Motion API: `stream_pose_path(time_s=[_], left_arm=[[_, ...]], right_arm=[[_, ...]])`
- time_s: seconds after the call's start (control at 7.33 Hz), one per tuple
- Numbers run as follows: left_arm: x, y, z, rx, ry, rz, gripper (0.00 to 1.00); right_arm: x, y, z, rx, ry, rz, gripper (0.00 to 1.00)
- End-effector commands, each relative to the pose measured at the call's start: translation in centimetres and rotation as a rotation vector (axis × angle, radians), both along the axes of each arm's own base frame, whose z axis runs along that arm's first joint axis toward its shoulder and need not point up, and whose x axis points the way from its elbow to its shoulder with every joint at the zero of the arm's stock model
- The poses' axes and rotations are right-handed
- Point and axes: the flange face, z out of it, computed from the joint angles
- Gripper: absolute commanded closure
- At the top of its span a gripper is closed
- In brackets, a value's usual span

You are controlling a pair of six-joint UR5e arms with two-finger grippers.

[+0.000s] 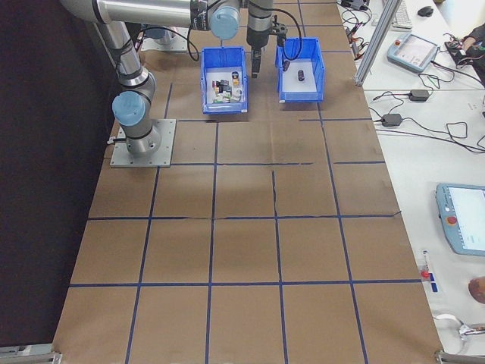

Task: Place button box in front

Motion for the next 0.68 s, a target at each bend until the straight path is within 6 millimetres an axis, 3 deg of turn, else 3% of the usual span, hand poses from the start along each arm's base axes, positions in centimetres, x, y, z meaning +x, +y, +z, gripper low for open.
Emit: stream_pose_path(time_s=[0.0,0.55], left_arm=[[0.0,0.0,0.0,0.0,0.0,0.001,0.0],[-0.13,-0.45,-0.2,-0.006,0.006,0.004,0.0]], right_arm=[[0.0,0.0,0.0,0.0,0.0,0.0,0.0],[0.0,-0.01,0.01,-0.001,0.0,0.0,0.0]])
